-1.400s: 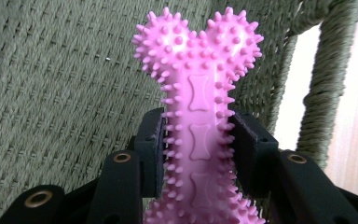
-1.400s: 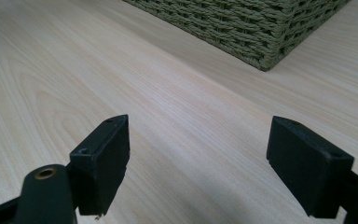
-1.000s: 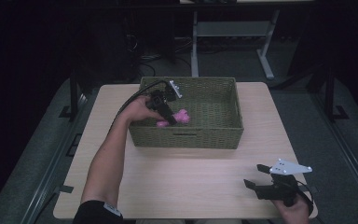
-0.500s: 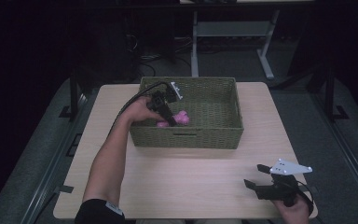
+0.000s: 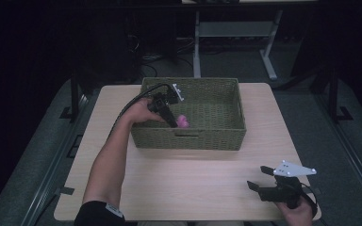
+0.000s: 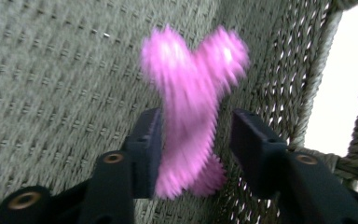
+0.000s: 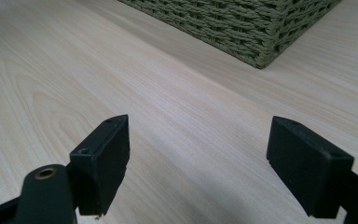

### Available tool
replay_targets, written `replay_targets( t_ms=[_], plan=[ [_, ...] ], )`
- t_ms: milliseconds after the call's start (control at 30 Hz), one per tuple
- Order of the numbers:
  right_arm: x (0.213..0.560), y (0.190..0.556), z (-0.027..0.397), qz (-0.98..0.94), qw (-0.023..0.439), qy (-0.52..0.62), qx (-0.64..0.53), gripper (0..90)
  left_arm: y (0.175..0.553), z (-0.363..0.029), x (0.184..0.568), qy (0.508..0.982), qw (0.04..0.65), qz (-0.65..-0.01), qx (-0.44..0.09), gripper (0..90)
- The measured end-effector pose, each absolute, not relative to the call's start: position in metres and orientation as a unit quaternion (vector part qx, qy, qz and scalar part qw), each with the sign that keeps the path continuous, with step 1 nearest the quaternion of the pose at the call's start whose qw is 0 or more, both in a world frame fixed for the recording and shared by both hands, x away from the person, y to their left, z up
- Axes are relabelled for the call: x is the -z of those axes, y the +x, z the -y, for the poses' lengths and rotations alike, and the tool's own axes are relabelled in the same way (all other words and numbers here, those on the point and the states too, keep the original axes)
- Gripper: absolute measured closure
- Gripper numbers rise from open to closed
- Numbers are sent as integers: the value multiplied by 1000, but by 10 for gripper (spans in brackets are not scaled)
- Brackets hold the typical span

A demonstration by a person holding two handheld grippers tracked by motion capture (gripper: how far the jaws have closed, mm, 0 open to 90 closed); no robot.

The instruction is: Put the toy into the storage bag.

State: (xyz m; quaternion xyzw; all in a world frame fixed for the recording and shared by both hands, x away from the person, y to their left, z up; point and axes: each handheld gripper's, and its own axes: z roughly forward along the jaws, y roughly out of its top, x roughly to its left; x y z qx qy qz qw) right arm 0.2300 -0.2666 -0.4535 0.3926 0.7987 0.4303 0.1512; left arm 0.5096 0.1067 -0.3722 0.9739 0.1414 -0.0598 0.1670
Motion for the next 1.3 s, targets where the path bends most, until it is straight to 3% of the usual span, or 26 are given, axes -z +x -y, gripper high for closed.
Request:
replay_targets(
  t_ms=[1300],
  plan=[
    [455,231,268,-798,158,399,-424,208,465,-133,326,956,248,-155,13,342]
  ],
)
